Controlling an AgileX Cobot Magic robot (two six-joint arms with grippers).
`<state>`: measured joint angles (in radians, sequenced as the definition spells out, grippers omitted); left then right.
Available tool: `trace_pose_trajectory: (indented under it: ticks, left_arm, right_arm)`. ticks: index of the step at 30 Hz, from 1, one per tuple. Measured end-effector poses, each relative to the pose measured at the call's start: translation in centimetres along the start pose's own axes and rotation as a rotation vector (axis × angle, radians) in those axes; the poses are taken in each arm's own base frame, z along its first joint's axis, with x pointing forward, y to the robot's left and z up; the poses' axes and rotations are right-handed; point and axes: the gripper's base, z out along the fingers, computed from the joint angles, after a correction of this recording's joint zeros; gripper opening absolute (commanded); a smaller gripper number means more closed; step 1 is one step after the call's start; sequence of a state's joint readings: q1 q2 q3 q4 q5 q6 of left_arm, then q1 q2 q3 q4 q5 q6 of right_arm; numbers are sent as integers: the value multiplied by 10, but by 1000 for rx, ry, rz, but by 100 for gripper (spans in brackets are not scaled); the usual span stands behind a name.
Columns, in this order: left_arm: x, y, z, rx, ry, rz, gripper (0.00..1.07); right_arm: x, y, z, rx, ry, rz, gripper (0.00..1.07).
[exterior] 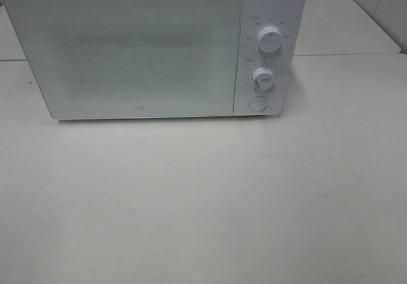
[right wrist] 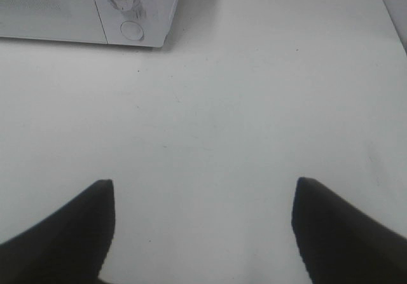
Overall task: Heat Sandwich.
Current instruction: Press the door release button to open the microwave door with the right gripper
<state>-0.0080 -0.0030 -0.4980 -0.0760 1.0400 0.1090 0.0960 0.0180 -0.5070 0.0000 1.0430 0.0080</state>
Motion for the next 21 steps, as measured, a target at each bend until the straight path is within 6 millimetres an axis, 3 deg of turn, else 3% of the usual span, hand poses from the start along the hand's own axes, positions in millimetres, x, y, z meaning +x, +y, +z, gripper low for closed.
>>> trace_pose_trajectory:
  ticks: [21]
  left_arm:
    - [0, 0, 0, 0, 0, 0, 98]
  right_arm:
    - [2, 0, -2, 26, -18, 16, 75]
